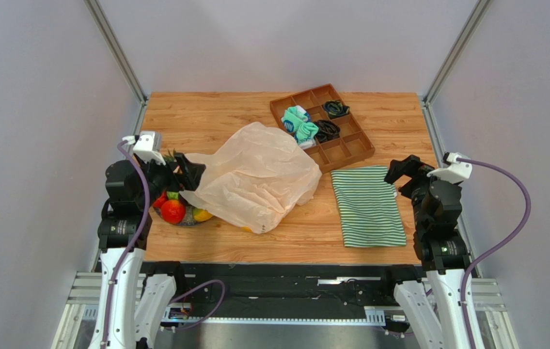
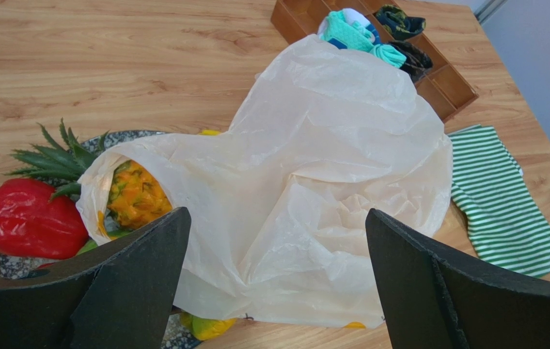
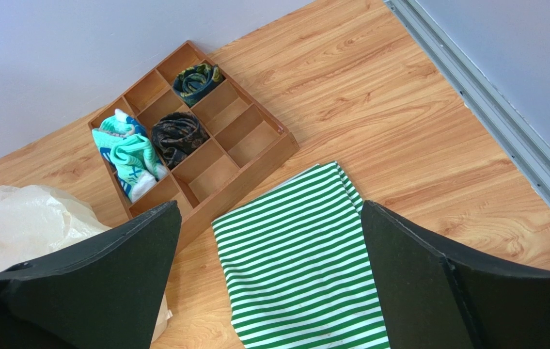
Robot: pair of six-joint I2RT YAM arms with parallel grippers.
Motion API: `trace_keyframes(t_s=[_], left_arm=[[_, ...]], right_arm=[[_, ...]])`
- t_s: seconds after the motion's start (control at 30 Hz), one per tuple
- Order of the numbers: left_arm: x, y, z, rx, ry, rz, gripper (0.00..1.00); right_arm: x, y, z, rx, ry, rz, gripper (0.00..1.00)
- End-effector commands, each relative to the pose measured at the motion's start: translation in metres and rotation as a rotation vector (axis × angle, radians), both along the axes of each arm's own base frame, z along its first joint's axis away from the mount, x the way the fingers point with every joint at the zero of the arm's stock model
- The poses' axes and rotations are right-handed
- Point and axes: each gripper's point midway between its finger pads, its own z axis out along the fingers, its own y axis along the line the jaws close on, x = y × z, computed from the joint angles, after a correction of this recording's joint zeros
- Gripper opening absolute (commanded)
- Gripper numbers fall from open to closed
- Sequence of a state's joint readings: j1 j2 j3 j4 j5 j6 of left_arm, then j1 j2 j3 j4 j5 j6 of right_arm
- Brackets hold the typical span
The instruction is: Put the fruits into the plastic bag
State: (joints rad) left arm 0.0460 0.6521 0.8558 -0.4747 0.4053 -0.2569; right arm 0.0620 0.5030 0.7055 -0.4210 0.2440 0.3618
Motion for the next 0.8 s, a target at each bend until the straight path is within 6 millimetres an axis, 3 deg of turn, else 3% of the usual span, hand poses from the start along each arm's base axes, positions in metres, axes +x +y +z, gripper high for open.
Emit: trace_keyframes(t_s=[0.0,0.23,0.43,0.57,0.77], left_arm=[[0.005,0.004,0.011,-0.006,-0.026,0.024,0.99],[0.010,0.006,0.005,-0.010,0.011,0.041,0.99],[0.017,0.012,-0.023,0.001,0.111,0.071,0.99],[0.032,0.011,-0.054,-0.023,0.254,0.059,0.99],[0.042,0.015,-0.073,-0.061,0.348,0.061,0.99]], right_arm=[[0.001,-0.001,0.012,0.001,-0.048,-0.003,0.99],[0.002,0.000,0.011,0.002,-0.045,0.003,0.98],[0.001,0.003,0.013,0.002,-0.041,0.021,0.97],[0.001,0.006,0.015,0.001,-0.039,0.035,0.96],[0.002,0.010,0.012,0.002,-0.032,0.057,0.96]])
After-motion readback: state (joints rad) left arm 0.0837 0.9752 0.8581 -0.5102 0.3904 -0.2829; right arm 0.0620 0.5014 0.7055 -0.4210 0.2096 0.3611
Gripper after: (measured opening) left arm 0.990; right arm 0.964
